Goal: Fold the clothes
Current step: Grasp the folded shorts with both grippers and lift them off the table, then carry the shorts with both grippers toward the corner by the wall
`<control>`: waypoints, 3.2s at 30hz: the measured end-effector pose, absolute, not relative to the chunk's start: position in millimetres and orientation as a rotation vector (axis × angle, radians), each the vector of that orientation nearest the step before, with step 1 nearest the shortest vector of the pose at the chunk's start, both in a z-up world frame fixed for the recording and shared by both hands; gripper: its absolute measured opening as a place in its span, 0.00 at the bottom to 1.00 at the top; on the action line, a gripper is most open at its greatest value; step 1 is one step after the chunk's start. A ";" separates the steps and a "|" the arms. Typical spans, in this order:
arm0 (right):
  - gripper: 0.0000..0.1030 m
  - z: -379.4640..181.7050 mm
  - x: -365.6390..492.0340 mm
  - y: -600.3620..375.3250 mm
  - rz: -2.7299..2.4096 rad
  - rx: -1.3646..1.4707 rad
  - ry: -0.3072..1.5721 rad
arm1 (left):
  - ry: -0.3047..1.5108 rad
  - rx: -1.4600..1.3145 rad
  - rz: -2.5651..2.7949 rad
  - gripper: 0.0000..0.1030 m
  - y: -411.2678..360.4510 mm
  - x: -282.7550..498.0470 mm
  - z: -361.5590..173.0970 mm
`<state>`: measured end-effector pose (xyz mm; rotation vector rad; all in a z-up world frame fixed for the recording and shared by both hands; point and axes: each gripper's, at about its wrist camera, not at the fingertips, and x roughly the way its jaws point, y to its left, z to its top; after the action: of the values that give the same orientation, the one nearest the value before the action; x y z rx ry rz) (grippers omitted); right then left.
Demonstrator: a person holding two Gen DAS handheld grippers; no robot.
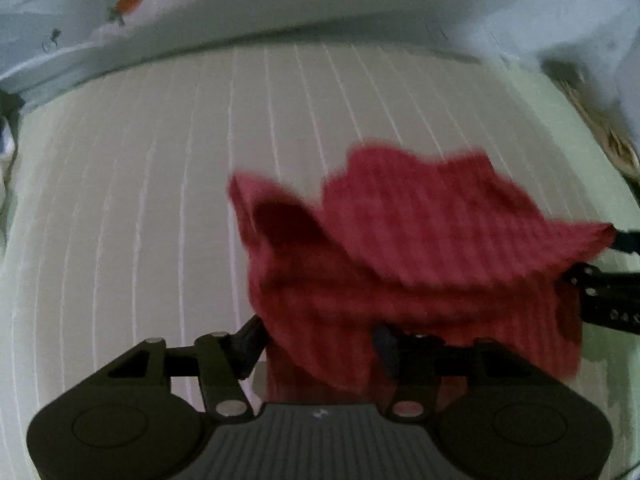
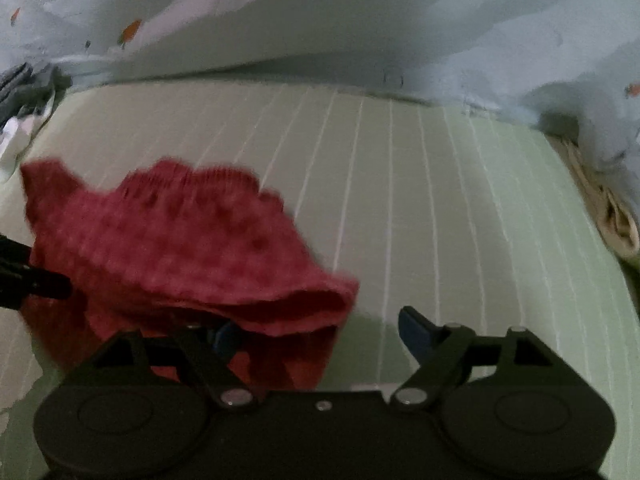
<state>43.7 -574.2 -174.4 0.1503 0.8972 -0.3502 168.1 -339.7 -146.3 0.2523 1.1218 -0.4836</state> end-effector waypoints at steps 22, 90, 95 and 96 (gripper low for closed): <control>0.95 -210.5 77.0 -579.1 -0.250 0.395 0.929 | 1.153 0.032 -0.584 0.83 -342.5 205.3 -174.6; 0.28 -49.1 -159.7 -945.4 -0.514 0.251 0.494 | 0.713 0.088 -1.022 0.16 -780.8 -14.0 -54.4; 0.38 -86.5 -109.5 -1002.2 -0.629 0.262 0.490 | 0.791 0.052 -0.819 0.32 -812.1 40.6 -100.9; 0.38 -95.8 -102.7 -1005.7 -0.658 0.250 0.516 | 0.814 0.048 -0.791 0.32 -810.2 47.3 -109.8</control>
<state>-102.7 -1005.7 -95.8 0.2495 0.5162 -0.6577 47.3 -810.2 -109.8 0.0476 0.8139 -0.7913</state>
